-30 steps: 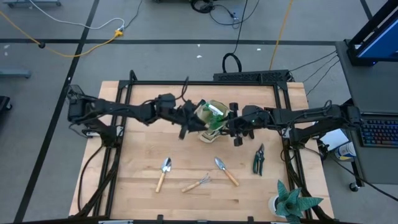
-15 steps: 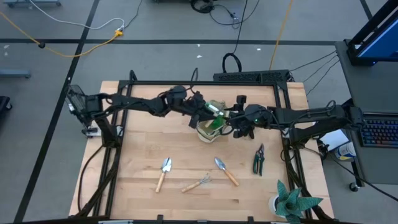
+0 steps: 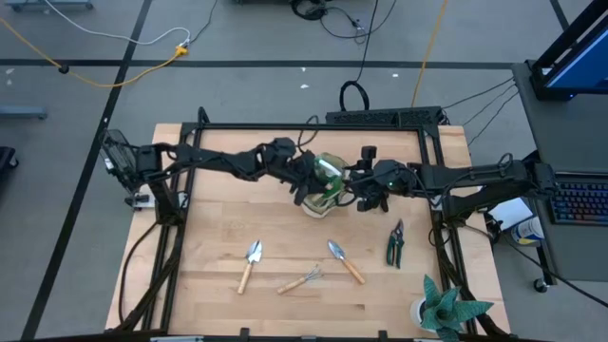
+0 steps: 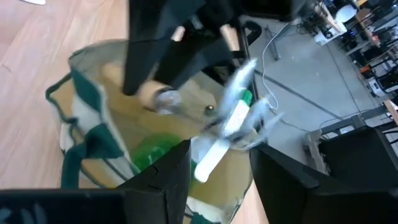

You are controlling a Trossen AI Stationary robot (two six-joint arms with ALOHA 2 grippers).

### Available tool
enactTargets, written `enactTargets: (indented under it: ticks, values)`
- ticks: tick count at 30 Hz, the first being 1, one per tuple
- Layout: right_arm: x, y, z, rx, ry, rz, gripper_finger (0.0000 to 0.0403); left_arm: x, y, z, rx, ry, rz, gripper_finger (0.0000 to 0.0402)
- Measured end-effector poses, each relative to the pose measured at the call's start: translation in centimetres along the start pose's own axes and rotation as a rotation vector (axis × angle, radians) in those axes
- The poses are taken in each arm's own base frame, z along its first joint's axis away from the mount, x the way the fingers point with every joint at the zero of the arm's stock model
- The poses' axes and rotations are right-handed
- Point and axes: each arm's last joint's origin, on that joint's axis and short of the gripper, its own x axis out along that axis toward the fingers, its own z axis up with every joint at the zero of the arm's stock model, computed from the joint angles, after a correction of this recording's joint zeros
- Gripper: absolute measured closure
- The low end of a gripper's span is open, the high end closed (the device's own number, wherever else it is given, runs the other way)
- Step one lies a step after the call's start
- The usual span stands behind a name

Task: Pick & Place Garden tools in Gardening bag
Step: Put the top brown hand rake into the brown gardening bag, then put the left brown trowel into the brown gardening bag

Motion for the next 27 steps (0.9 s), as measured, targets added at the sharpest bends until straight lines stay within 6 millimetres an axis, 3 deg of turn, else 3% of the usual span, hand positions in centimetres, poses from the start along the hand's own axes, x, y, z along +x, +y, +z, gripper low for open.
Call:
enactTargets:
  ticks: [9, 19, 27]
  values:
    - [0.0, 0.0, -0.1, -0.002, 0.005, 0.000, 0.0248, 0.2, 0.6, -0.7, -0.003, 0.032, 0.046, 0.0325]
    - [0.0, 0.0, 0.0, 0.004, -0.001, 0.004, 0.0248, 0.0, 1.0, -0.8, -0.013, 0.053, 0.039, 0.0278]
    - [0.0, 0.3, 0.2, 0.057, -0.056, 0.118, 0.0248, 0.0, 1.0, -0.8, 0.022, 0.054, 0.038, 0.0254]
